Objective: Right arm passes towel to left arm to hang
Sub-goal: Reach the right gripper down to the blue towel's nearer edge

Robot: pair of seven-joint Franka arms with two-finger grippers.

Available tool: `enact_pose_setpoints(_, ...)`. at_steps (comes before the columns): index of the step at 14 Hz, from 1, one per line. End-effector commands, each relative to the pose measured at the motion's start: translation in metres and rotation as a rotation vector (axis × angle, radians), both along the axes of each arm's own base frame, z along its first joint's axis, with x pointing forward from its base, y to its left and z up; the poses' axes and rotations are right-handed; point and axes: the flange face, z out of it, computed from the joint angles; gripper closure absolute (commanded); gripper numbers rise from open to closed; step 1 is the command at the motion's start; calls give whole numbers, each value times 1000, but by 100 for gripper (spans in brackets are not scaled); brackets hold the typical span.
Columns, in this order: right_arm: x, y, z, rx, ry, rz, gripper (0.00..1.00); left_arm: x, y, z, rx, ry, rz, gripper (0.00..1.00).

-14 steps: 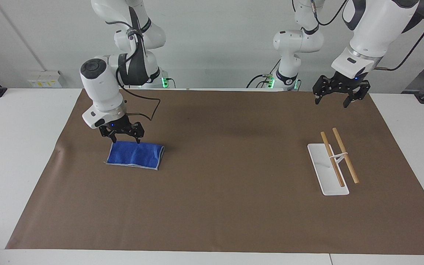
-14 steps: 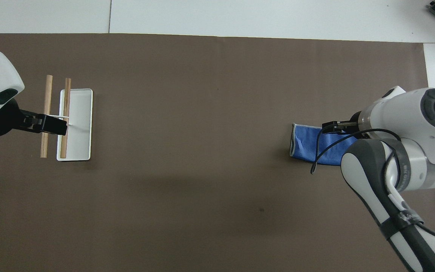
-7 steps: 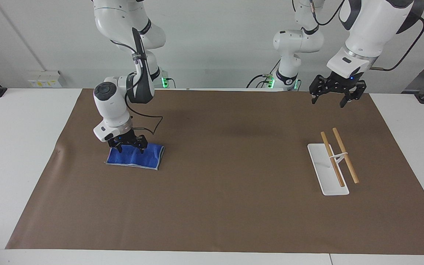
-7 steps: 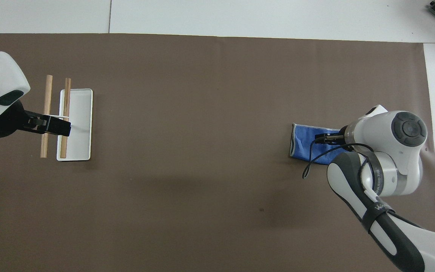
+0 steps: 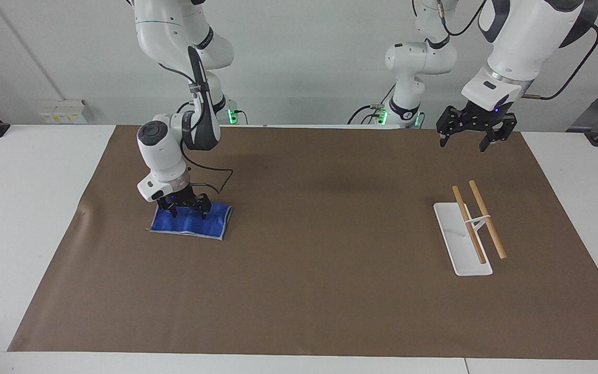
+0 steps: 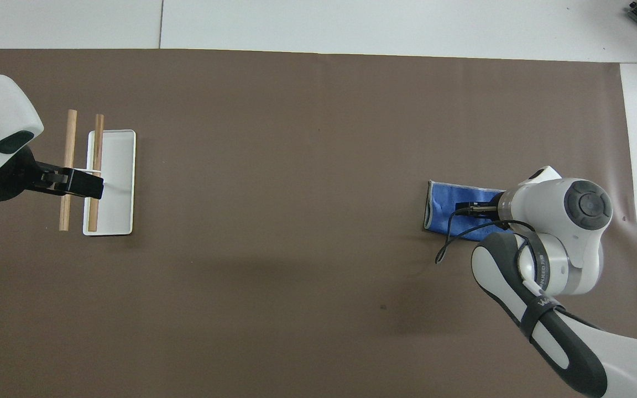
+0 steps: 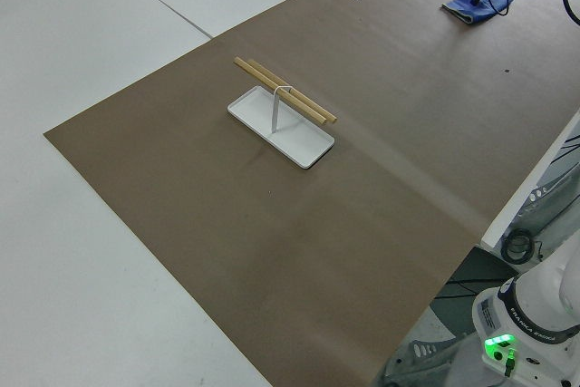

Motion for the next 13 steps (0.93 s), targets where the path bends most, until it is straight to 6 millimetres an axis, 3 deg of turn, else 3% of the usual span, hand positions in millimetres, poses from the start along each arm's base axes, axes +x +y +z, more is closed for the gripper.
enact_pose_setpoints(1,-4,-1,-3,12,-10,-1,0,-9,0,1,-4,0,19,0)
enact_pose_setpoints(6,-5,0,-11,11,2,-5,0,-9,2,1,-4,0,22,0)
enact_pose_setpoints(7,-5,0,-11,11,2,-5,5,-9,2,1,-4,2,22,0)
enact_pose_setpoints(9,-5,0,-11,11,2,-4,45,-9,2,-2,-3,6,20,0)
enact_pose_setpoints(13,-2,1,-9,10,1,-1,97,-9,6,-1,-3,6,28,0)
